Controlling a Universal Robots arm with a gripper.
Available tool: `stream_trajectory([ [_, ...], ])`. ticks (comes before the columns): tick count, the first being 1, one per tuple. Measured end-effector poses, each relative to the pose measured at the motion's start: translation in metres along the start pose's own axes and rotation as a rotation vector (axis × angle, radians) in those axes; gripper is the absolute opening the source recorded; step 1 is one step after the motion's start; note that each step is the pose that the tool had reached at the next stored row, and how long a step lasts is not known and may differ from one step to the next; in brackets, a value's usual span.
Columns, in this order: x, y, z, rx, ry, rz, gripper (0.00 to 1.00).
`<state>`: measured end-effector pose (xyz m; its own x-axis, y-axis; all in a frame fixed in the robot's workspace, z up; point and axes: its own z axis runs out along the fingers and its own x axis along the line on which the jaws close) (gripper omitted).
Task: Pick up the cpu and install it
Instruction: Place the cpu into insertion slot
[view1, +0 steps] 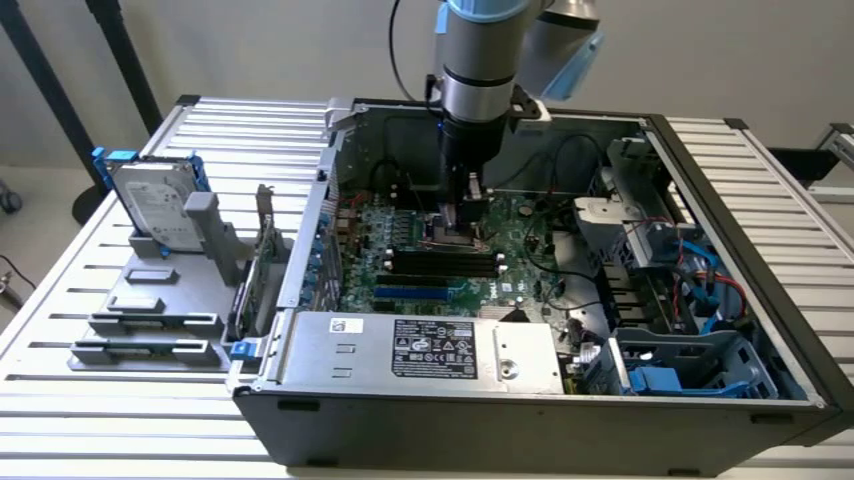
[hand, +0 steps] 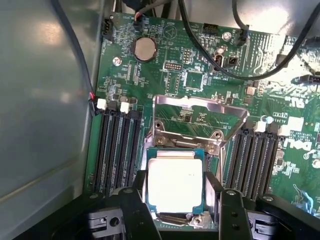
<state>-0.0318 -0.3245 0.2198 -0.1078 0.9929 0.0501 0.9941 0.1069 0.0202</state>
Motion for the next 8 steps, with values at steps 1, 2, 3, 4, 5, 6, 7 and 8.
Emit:
stream_trajectory([
  [1, 0.0, -0.0003, 0.0009, -0.0006, -0.0004, 0.011, 0.55],
  [2, 0.0, -0.0005, 0.0016, -0.001, -0.0009, 0.022, 0.55],
  [3, 0.0, -0.0008, 0.0021, -0.0016, -0.0011, 0.033, 0.55],
  [4, 0.0, -0.0013, 0.0024, -0.002, -0.0013, 0.042, 0.55],
  [5, 0.0, -0.0019, 0.0027, -0.0023, -0.0016, 0.049, 0.55],
  [6, 0.0001, -0.0028, 0.003, -0.0026, -0.0017, 0.055, 0.55],
  [7, 0.0002, -0.0037, 0.0032, -0.0029, -0.0018, 0.06, 0.55],
  [8, 0.0003, -0.0046, 0.0034, -0.0031, -0.0018, 0.065, 0.55],
])
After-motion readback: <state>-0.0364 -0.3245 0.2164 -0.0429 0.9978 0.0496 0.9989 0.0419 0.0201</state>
